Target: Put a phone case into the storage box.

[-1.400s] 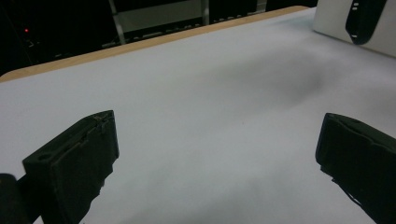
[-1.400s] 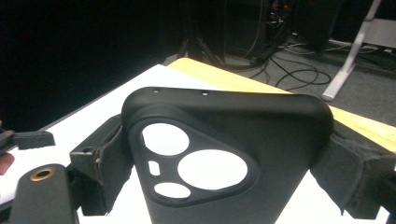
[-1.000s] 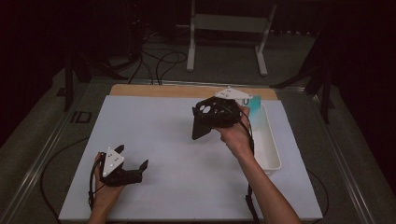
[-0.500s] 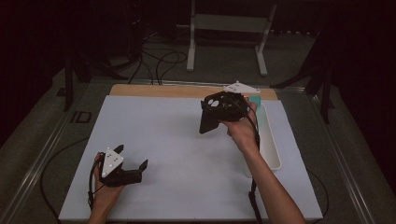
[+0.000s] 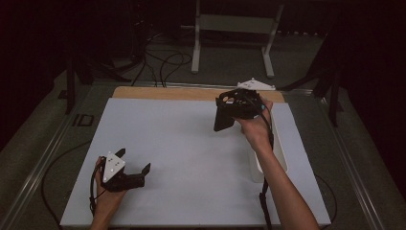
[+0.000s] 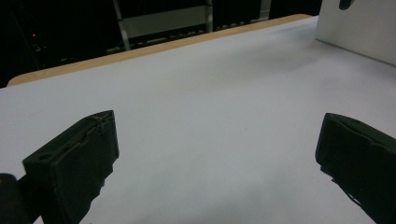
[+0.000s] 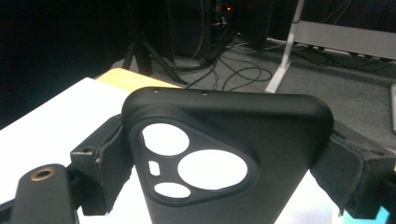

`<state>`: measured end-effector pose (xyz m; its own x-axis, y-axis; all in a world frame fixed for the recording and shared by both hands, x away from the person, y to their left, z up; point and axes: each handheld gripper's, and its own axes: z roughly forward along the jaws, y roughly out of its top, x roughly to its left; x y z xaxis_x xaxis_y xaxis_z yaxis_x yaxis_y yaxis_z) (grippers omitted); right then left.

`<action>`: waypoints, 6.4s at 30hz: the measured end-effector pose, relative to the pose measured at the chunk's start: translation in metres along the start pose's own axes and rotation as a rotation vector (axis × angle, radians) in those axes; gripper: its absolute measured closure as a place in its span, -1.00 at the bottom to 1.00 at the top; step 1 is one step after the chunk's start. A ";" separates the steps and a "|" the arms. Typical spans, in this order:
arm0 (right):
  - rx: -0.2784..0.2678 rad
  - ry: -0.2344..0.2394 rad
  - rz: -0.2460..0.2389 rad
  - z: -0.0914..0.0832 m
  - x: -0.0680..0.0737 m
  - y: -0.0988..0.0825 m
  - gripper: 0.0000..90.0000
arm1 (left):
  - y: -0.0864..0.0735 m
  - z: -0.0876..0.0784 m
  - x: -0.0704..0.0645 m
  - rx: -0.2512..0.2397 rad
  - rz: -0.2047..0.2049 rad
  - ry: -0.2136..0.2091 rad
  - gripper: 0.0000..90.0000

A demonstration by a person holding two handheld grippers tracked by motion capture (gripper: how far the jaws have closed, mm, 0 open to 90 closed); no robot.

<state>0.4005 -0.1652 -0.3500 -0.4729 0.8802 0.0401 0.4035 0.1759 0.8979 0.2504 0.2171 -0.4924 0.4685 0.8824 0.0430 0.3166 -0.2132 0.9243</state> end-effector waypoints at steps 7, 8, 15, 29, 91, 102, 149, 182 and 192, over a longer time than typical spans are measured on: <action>0.001 -0.031 0.008 -0.001 -0.013 0.002 -0.70 | 0.000 0.000 0.000 0.003 0.001 -0.003 -1.00; 0.000 -0.036 0.015 -0.001 -0.014 0.002 -0.70 | 0.000 0.001 -0.001 0.002 0.000 -0.005 -1.00; 0.003 -0.068 0.020 -0.003 -0.026 0.002 -0.70 | 0.000 0.001 -0.001 0.006 0.001 -0.004 -1.00; -0.008 -0.130 0.037 -0.011 -0.047 0.008 -0.70 | 0.000 0.002 -0.002 0.009 0.002 -0.006 -1.00; 0.149 -0.289 0.109 0.012 -0.105 -0.036 -0.71 | -0.001 0.003 -0.002 0.013 -0.004 -0.011 -1.00; 0.170 -0.295 0.139 0.021 -0.110 -0.048 -0.71 | -0.001 0.003 -0.002 0.012 -0.004 -0.009 -1.00; 0.167 -0.279 0.185 0.044 -0.122 -0.060 -0.82 | -0.002 0.004 -0.002 0.019 -0.010 -0.017 -1.00; 0.124 -0.087 0.055 -0.018 -0.081 -0.065 -0.81 | -0.002 0.006 -0.004 0.056 -0.009 -0.069 -1.00; 0.088 -0.027 0.038 -0.041 -0.063 -0.083 -0.81 | 0.001 0.005 -0.004 0.062 -0.022 -0.091 -1.00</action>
<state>0.3644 -0.2537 -0.4089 -0.4348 0.8985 0.0607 0.4886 0.1788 0.8540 0.2529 0.2114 -0.4935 0.5329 0.8461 -0.0138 0.3768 -0.2227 0.8991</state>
